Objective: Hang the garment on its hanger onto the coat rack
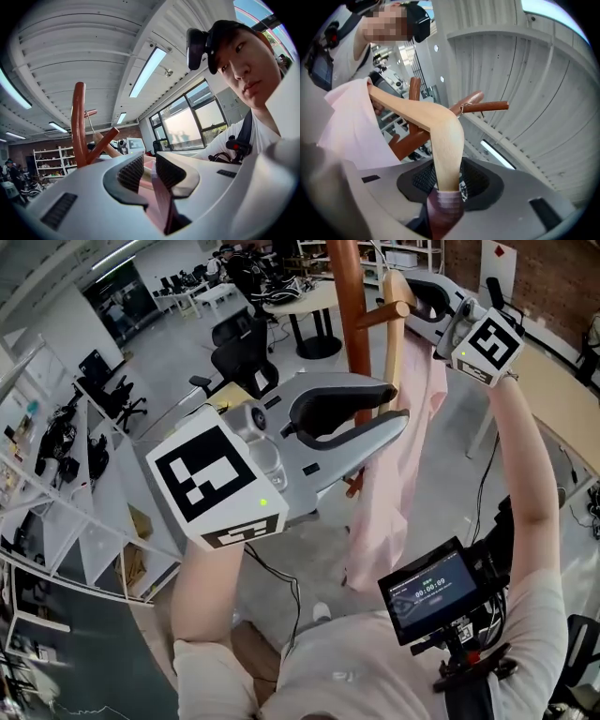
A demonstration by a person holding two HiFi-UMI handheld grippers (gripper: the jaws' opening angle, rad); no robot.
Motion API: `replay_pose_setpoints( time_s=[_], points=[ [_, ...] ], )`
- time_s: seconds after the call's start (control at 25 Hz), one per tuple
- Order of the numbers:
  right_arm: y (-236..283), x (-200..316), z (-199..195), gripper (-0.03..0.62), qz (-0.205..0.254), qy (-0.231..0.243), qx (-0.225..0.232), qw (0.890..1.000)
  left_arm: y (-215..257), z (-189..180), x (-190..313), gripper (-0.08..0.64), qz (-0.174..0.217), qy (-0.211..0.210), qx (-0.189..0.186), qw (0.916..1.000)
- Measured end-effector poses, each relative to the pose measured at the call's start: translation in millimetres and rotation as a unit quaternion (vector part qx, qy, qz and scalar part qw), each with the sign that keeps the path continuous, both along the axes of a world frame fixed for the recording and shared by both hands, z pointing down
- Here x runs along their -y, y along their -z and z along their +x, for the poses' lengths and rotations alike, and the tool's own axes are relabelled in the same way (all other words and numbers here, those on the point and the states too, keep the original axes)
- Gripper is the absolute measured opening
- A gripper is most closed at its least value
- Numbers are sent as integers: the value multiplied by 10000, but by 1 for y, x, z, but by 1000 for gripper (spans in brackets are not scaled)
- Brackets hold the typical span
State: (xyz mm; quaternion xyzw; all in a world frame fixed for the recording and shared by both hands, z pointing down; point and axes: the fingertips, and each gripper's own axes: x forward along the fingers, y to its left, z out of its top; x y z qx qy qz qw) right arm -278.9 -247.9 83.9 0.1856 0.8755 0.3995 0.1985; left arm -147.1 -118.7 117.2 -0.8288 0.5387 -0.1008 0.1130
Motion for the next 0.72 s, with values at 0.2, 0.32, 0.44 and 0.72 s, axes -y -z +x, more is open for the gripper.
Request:
replay_pose_setpoints(
  time_s=[0.2, 0.32, 0.44, 0.72],
  points=[
    [1, 13, 0, 130, -289, -960, 264, 9946, -4, -1, 2, 89, 115, -249, -178, 9995],
    [-12, 20, 7, 130, -442, -1206, 143, 9916, -13, 1, 12, 89, 26, -289, -120, 9995],
    [-29, 21, 14, 130, -708, -1264, 57, 9894, -24, -1, 16, 89, -32, -377, -219, 9990],
    [-43, -5, 61, 130, -1084, -1271, -136, 9859, -43, 5, 27, 89, -36, -657, -550, 9963]
  ],
)
